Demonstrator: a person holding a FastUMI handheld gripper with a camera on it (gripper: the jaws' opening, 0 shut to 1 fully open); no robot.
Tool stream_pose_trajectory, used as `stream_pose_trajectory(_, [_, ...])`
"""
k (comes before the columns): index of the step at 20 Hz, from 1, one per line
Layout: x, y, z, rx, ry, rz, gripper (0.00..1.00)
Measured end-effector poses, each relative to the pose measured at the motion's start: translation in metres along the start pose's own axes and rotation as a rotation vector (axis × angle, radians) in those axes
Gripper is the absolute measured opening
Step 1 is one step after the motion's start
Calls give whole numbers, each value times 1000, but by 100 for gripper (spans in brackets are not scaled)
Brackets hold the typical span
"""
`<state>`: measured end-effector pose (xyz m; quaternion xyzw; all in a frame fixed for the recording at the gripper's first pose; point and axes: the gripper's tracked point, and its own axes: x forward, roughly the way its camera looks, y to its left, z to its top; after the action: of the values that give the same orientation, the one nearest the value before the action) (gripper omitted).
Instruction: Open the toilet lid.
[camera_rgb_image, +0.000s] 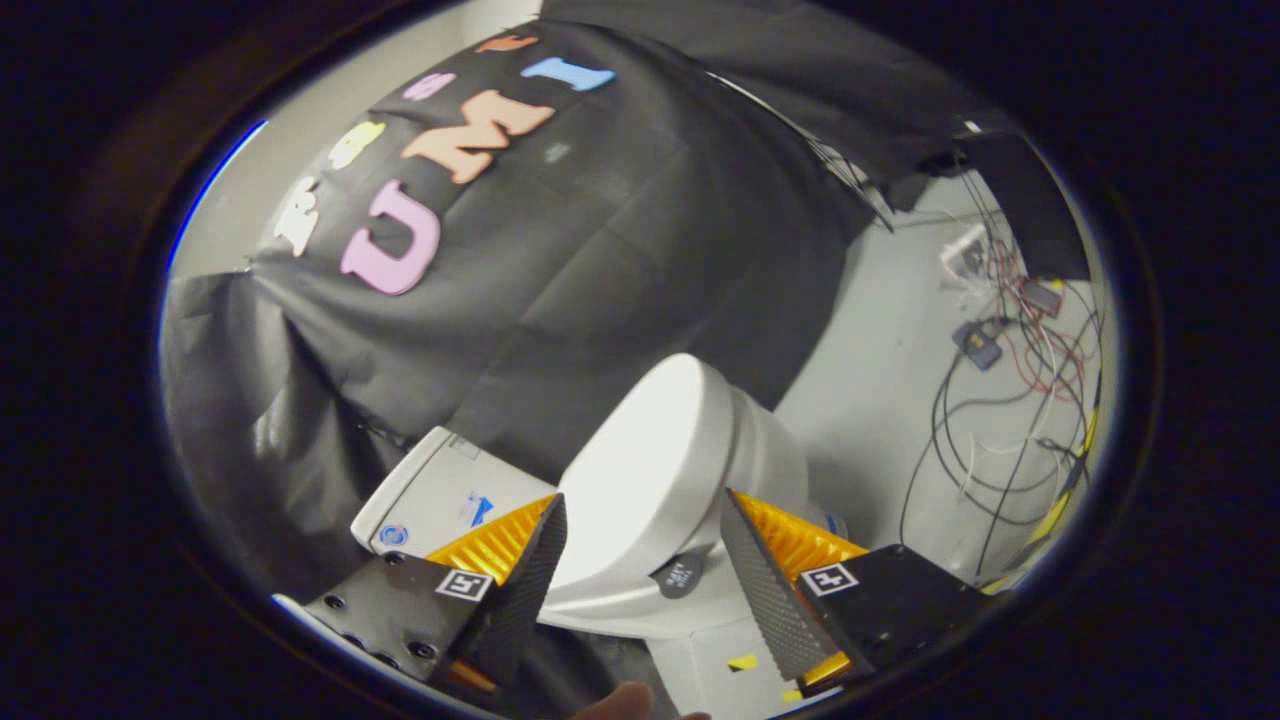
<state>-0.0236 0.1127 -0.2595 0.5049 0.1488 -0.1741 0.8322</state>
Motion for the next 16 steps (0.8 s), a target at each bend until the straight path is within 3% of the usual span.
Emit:
stream_pose_trajectory(7, [36,-25,-76,212,161,-52,96])
stream_pose_trajectory(9, [42,-34,-107,199,239,-95,79])
stream_pose_trajectory(12, [48,-13,-105,271,248,-26,54])
stream_pose_trajectory(15, [53,-18,-107,305,247,-37,30])
stream_pose_trajectory(16, [54,-18,-106,330,244,-42,28])
